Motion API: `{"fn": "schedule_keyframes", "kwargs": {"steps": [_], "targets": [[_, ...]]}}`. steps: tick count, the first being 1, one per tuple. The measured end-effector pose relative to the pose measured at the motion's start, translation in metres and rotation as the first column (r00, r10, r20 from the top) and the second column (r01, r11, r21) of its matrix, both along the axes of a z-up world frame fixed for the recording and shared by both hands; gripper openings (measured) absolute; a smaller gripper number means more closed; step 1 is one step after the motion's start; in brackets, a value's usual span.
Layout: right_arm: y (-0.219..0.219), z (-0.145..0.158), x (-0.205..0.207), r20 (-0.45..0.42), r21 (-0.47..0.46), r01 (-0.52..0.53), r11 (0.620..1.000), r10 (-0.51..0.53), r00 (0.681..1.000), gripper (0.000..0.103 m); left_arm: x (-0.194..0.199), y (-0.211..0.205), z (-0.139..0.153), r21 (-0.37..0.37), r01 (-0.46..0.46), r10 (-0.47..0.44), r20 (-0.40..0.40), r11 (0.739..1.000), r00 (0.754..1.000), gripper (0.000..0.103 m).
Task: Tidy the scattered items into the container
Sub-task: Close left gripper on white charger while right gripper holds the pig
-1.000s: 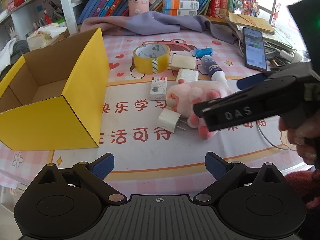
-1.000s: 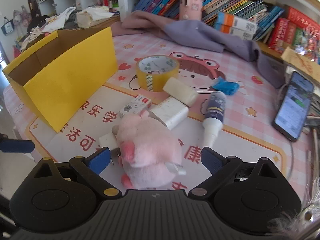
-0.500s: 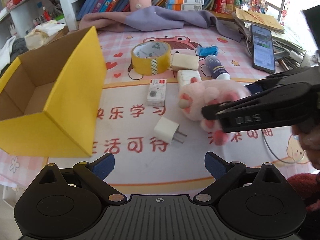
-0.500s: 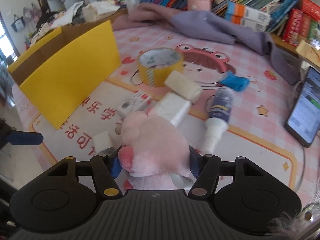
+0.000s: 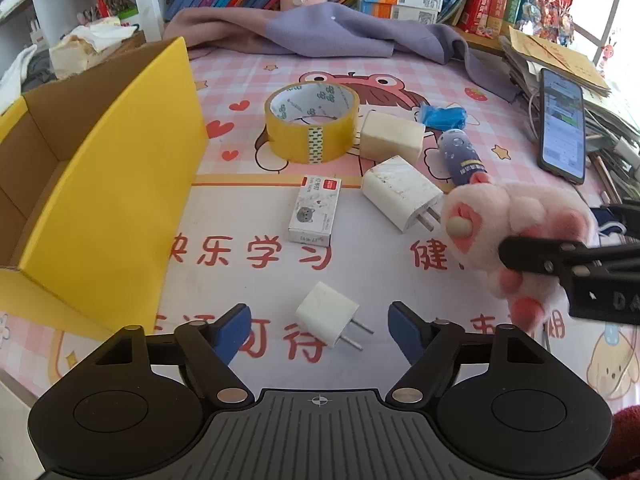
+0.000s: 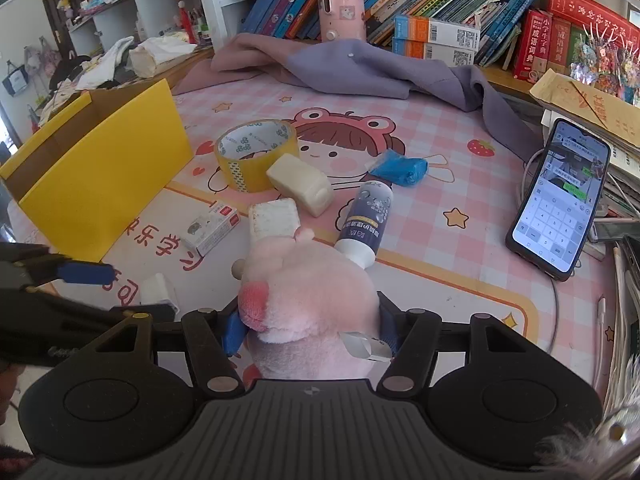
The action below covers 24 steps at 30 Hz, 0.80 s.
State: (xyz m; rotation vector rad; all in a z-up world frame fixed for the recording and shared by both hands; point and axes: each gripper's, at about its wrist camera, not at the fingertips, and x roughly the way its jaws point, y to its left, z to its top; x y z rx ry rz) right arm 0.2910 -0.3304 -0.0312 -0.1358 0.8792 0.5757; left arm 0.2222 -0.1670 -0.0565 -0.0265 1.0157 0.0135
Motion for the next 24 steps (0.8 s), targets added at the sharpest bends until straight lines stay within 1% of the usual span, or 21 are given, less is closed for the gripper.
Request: {"fn": "schedule_keyframes", "kwargs": {"steps": [5, 9, 19, 20, 21, 23, 24], "targets": [[-0.001, -0.003, -0.001, -0.006, -0.014, -0.023, 1.0, 0.023, 1.0, 0.06, 0.004, -0.004, -0.005, 0.001, 0.009, -0.009, -0.01, 1.0, 1.0, 0.067], [0.001, -0.01, -0.002, -0.038, -0.041, -0.047, 0.998, 0.045, 0.998, 0.061, 0.005, -0.004, -0.006, -0.001, -0.002, 0.002, -0.013, 1.0, 1.0, 0.062], [0.002, -0.017, -0.004, -0.066, -0.069, -0.066, 0.995, 0.061, 0.996, 0.064, 0.006, -0.006, -0.011, 0.002, -0.022, 0.022, -0.019, 1.0, 1.0, 0.058], [0.003, -0.018, -0.004, -0.067, -0.071, -0.068, 0.995, 0.064, 0.996, 0.064, 0.006, -0.006, -0.012, 0.006, -0.026, 0.026, -0.02, 1.0, 0.999, 0.057], [0.003, -0.018, -0.003, -0.067, -0.073, -0.07, 0.995, 0.066, 0.996, 0.064, 0.007, -0.005, -0.013, 0.006, -0.03, 0.031, -0.023, 1.0, 0.999, 0.054], [0.004, -0.019, -0.003, -0.069, -0.076, -0.074, 0.994, 0.069, 0.995, 0.065, 0.007, -0.004, -0.014, -0.007, -0.041, 0.041, -0.029, 0.999, 0.999, 0.051], [0.004, -0.02, -0.003, -0.072, -0.077, -0.076, 0.994, 0.07, 0.995, 0.065, 0.007, -0.004, -0.015, -0.013, -0.042, 0.042, -0.031, 0.999, 0.999, 0.049]]}}
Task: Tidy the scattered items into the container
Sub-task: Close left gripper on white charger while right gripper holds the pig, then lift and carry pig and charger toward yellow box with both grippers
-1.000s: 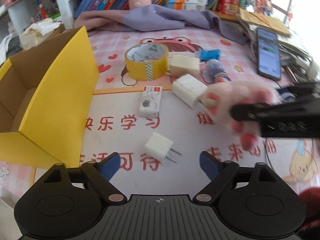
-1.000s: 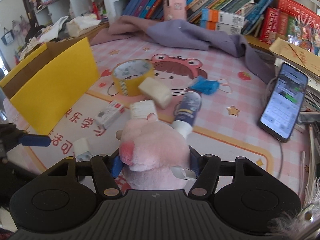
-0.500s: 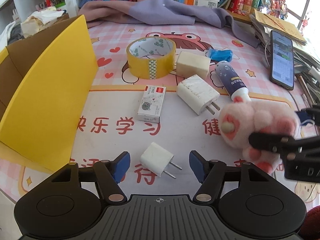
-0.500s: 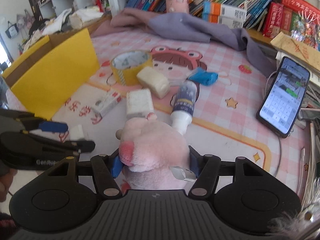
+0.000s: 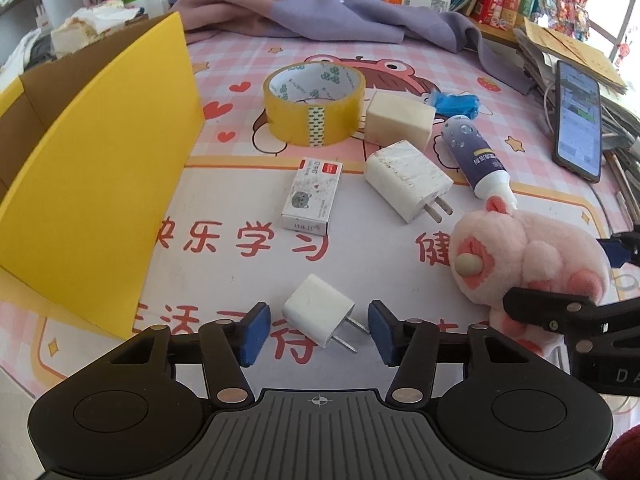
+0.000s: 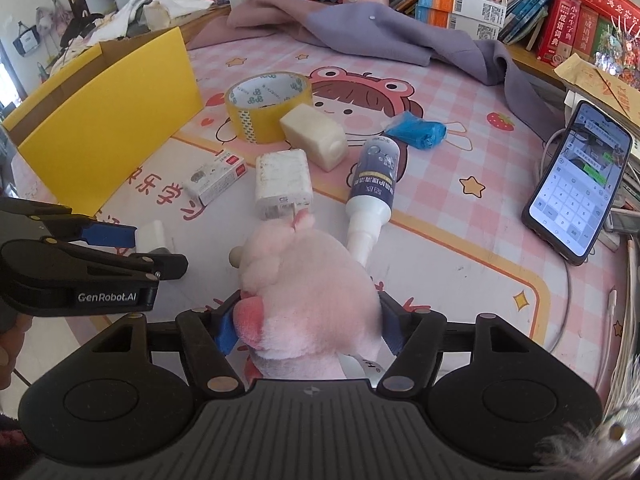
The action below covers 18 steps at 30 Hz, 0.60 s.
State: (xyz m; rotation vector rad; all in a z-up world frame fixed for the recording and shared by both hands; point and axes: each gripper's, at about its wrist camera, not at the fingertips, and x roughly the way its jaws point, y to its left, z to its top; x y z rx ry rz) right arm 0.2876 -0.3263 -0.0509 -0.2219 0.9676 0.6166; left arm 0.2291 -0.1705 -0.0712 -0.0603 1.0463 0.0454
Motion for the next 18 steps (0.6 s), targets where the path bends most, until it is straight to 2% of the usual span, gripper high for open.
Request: {"fn": "schedule_keyframes", "kwargs": {"steps": [9, 13, 18], "targets": [[0.001, -0.006, 0.004, -0.022, 0.012, -0.003, 1.0, 0.003, 1.0, 0.067, -0.001, -0.003, -0.001, 0.009, 0.015, -0.015, 0.012, 1.0, 1.0, 0.044], [0.001, -0.004, 0.002, -0.01, 0.017, 0.001, 1.0, -0.001, 1.0, 0.062, -0.002, -0.002, 0.001, 0.007, 0.017, -0.017, 0.019, 1.0, 1.0, 0.044], [-0.002, 0.001, -0.002, 0.011, 0.033, 0.026, 0.999, -0.026, 1.0, 0.061, -0.006, -0.004, 0.011, 0.02, 0.043, -0.044, 0.053, 0.999, 0.998, 0.044]]}}
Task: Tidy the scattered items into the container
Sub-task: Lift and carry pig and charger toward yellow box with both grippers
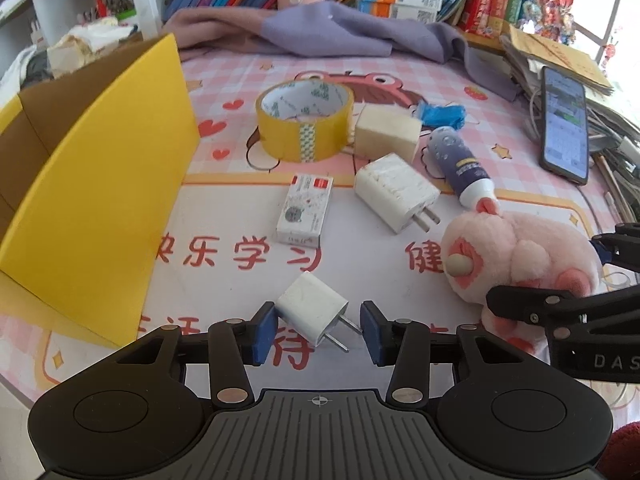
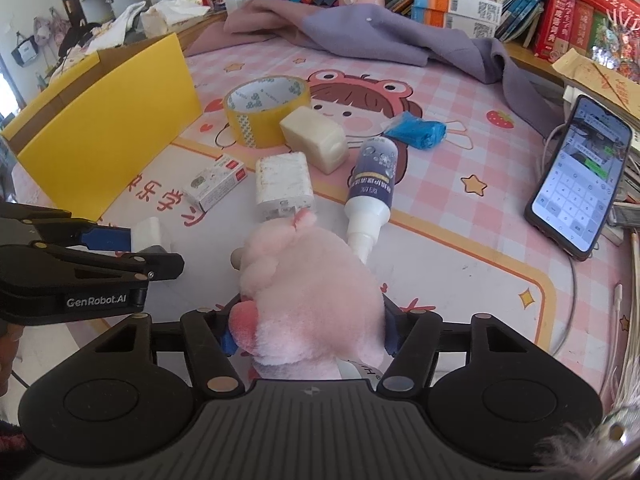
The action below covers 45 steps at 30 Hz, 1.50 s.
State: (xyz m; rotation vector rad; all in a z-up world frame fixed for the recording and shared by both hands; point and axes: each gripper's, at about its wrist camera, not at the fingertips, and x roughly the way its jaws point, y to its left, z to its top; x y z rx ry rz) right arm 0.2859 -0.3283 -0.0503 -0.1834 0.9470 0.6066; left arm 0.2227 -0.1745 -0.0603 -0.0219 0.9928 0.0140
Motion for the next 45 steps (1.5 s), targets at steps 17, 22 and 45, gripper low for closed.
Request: {"fn": "schedule_keyframes", "kwargs": {"steps": [17, 22, 45], "targets": [[0.007, 0.019, -0.034, 0.068, 0.003, 0.064, 0.998, -0.064, 0.996, 0.061, -0.029, 0.009, 0.021, -0.028, 0.093, -0.09, 0.086, 0.995, 0.992, 0.044], [0.014, 0.025, -0.052, 0.09, -0.003, 0.102, 0.995, -0.102, 0.991, 0.061, -0.043, 0.017, 0.026, -0.037, 0.138, -0.133, 0.118, 0.99, 0.984, 0.044], [0.103, 0.044, -0.186, 0.171, -0.041, 0.204, 0.978, -0.194, 0.966, 0.061, -0.158, 0.119, 0.046, -0.082, 0.215, -0.192, 0.231, 0.973, 0.954, 0.044]]}}
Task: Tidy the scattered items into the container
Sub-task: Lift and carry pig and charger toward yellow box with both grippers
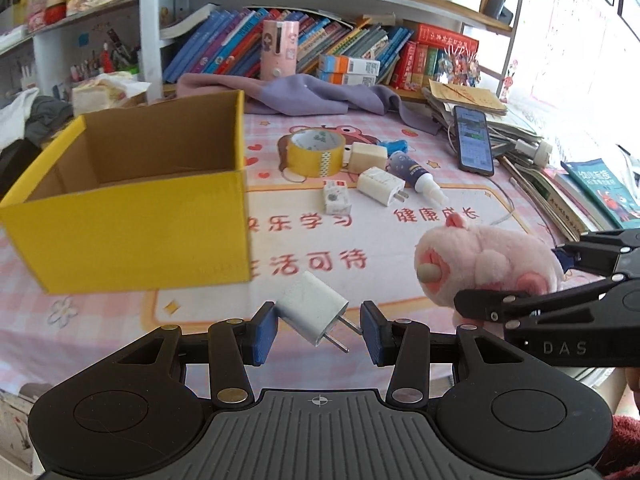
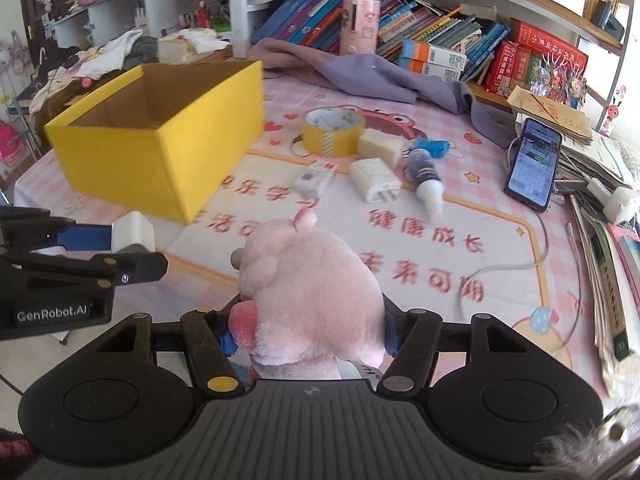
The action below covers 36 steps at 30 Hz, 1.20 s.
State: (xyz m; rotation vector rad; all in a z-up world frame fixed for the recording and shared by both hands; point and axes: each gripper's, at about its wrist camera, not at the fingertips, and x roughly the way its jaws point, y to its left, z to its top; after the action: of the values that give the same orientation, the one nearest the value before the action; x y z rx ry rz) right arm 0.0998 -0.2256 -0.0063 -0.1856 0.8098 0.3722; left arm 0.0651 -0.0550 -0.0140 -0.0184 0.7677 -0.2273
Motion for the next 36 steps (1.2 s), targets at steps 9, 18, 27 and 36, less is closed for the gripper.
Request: {"fn": "schedule_keyframes", "kwargs": {"steps": [9, 18, 27, 36], "targets": [[0.042, 0.001, -0.052, 0.013, 0.018, -0.014, 1.0, 0.014, 1.0, 0.061, -0.045, 0.044, 0.007, 0.015, -0.012, 0.012, 0.025, 1.0, 1.0, 0.044], [0.084, 0.006, -0.072, 0.018, 0.017, -0.086, 0.996, 0.086, 0.996, 0.061, -0.068, 0.08, 0.011, 0.012, -0.061, 0.061, 0.031, 0.998, 0.998, 0.044], [0.117, 0.006, -0.078, 0.003, 0.013, -0.185, 0.983, 0.185, 0.983, 0.061, -0.079, 0.107, 0.011, 0.013, -0.118, 0.117, 0.019, 0.993, 0.993, 0.044], [0.132, 0.005, -0.075, 0.017, 0.025, -0.202, 0.979, 0.202, 0.979, 0.061, -0.079, 0.124, 0.01, 0.029, -0.148, 0.148, 0.025, 0.989, 0.989, 0.044]]}}
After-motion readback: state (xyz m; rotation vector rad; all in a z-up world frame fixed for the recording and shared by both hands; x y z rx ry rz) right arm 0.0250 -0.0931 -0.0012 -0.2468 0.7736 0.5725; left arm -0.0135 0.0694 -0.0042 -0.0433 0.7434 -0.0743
